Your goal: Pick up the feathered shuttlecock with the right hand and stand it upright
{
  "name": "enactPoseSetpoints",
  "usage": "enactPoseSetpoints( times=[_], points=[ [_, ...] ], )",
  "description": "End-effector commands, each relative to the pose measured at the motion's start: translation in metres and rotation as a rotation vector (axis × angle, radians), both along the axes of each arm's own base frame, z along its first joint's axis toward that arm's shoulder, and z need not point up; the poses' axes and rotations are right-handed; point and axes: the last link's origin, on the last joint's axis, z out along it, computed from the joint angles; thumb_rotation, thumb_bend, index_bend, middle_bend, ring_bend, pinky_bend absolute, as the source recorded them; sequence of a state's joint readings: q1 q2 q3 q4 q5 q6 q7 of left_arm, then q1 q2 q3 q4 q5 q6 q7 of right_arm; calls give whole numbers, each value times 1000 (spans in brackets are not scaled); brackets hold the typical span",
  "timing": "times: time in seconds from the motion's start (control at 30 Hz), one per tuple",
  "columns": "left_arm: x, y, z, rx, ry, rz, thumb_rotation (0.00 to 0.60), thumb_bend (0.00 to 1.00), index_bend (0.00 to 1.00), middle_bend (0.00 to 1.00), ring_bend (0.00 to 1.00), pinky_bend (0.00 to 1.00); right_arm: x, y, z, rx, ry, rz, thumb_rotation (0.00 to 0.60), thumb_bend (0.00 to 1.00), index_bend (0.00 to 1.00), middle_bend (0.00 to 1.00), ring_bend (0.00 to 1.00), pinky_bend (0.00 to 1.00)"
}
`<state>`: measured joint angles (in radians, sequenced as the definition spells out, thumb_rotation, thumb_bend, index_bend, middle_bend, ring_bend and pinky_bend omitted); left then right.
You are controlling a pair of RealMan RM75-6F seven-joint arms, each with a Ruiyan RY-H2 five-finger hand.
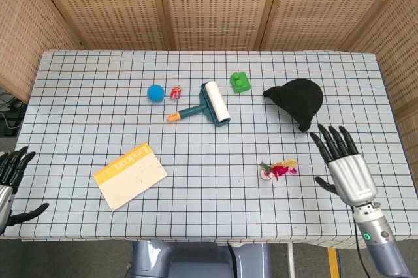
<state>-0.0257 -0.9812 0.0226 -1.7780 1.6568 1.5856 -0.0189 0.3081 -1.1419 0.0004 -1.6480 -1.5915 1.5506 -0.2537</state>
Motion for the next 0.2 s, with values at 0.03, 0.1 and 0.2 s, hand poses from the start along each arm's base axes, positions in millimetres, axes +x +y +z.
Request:
enactPoseSetpoints(
  times=[0.03,0.1,0.2],
  points=[
    [0,0,-1,-1,4,-3,600,0,0,0,0,0,-32,21,-2,-8,4,-55,600,0,0,0,0,0],
    [0,0,-3,-5,7,-2,600,0,0,0,0,0,-39,23,-2,-11,10,-79,600,0,0,0,0,0],
    [1,-1,-3,-3,8,-4,600,0,0,0,0,0,-45,23,-1,-25,10,-96,600,0,0,0,0,0]
  ],
)
